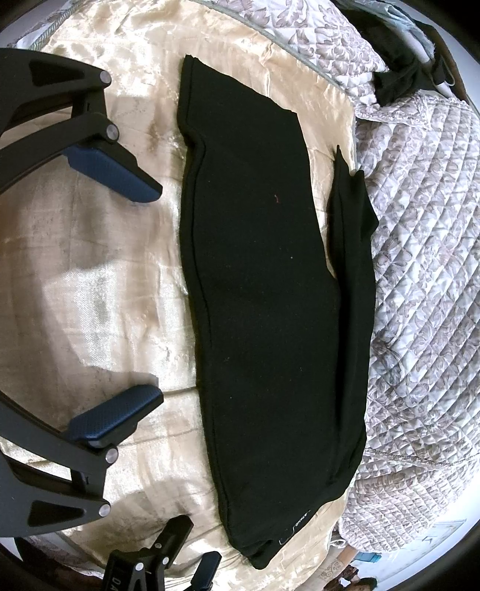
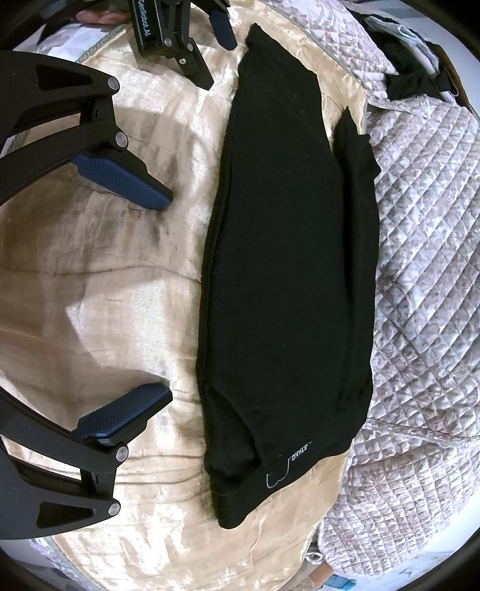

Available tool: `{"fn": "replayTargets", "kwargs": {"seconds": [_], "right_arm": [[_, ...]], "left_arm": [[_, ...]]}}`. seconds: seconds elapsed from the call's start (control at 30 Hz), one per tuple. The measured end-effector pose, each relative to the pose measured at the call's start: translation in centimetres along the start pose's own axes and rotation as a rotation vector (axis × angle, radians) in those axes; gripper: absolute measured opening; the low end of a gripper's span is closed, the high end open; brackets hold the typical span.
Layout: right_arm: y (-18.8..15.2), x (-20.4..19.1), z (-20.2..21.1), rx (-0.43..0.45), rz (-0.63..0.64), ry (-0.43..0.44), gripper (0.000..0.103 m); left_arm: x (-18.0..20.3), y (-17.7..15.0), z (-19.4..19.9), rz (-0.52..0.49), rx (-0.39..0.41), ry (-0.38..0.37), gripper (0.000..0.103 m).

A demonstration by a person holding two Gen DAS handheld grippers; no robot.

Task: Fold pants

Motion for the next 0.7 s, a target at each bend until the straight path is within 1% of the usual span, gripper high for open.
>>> {"fn": "replayTargets", "kwargs": {"seconds": [0.37,0.7], "right_arm": [[0.02,-0.09,0.05,-0.008,0.006,-0.003,0.096],[0.15,-0.06,0.33,0.005,0.014,-0.004,0.096]], "left_arm": [[0.07,0.00,0.02,0.000,-0.001,-0.004,0.101],[-0.03,0.00,0.22,0.006,0.003,-0.019,0.100]]}}
Point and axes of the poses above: each gripper's, at about its wrist camera, not at the fingertips, and z roughly against the way its jaws point, x to its right, y to its top, the point moved 4 cm from there along -z, roughly the way its jaws point, and after that the axes turned 4 degrees about z, right-handed, at the moved point
